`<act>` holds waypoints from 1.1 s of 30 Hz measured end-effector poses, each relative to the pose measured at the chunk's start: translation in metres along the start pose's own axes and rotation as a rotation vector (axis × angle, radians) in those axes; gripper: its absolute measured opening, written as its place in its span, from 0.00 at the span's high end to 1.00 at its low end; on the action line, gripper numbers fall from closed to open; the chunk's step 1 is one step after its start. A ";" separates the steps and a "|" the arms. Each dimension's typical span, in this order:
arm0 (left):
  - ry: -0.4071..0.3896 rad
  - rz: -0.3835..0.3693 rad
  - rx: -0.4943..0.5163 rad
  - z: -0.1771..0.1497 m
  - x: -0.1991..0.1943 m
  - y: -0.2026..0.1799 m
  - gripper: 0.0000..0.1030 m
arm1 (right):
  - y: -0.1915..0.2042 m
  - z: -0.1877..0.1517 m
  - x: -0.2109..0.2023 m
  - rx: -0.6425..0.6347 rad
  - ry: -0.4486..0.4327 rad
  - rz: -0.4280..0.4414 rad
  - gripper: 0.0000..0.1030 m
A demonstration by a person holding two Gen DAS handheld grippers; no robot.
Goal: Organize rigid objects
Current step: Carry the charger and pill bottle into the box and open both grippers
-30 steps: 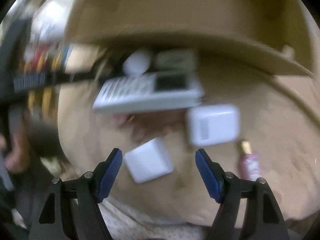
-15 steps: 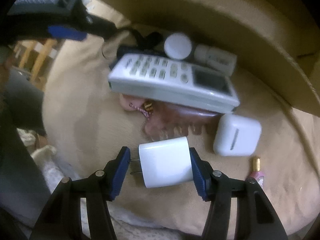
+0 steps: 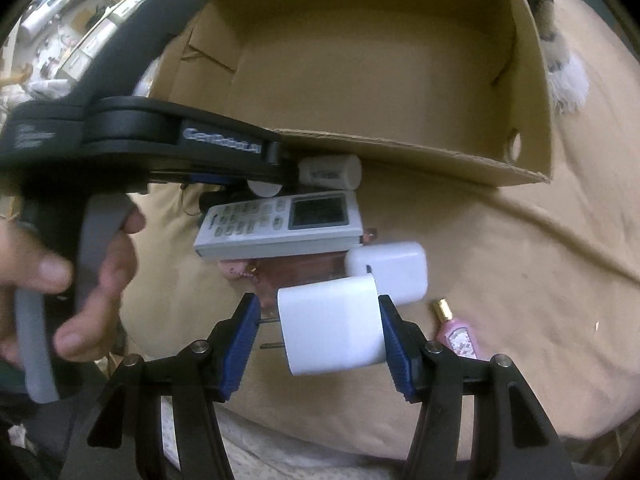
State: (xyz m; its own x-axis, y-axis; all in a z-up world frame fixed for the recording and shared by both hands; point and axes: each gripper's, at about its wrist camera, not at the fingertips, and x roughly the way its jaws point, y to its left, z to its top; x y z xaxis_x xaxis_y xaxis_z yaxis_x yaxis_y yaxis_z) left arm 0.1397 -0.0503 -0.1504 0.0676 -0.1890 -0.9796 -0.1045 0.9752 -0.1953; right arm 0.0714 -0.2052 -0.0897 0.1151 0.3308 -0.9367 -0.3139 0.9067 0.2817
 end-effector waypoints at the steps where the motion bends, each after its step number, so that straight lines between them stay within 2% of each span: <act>1: 0.011 0.007 -0.003 0.002 0.004 0.001 0.60 | 0.005 -0.008 0.006 0.003 -0.004 0.004 0.40; 4: 0.032 0.007 -0.030 0.001 0.012 0.004 0.76 | 0.002 -0.005 0.005 0.009 -0.005 0.008 0.40; 11: 0.007 0.015 -0.050 0.001 0.000 0.016 0.77 | 0.000 0.010 0.002 0.006 -0.011 0.013 0.40; 23: -0.087 0.049 -0.063 -0.041 -0.049 0.031 0.77 | 0.015 0.013 -0.009 -0.036 -0.060 0.013 0.40; 27: -0.140 0.074 -0.057 -0.051 -0.074 0.022 0.77 | 0.019 0.014 -0.020 -0.052 -0.112 0.021 0.40; 31: -0.205 0.076 -0.034 -0.059 -0.100 0.020 0.77 | 0.011 0.020 -0.033 -0.015 -0.136 0.032 0.40; 33: -0.238 0.065 -0.027 -0.053 -0.113 0.017 0.77 | 0.004 0.026 -0.041 -0.006 -0.155 0.031 0.40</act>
State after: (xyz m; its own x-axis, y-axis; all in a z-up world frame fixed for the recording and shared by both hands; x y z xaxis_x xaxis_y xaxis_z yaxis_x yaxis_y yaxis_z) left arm 0.0775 -0.0183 -0.0455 0.2914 -0.0902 -0.9524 -0.1421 0.9804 -0.1363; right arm 0.0902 -0.2082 -0.0450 0.2488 0.3953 -0.8842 -0.3255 0.8940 0.3080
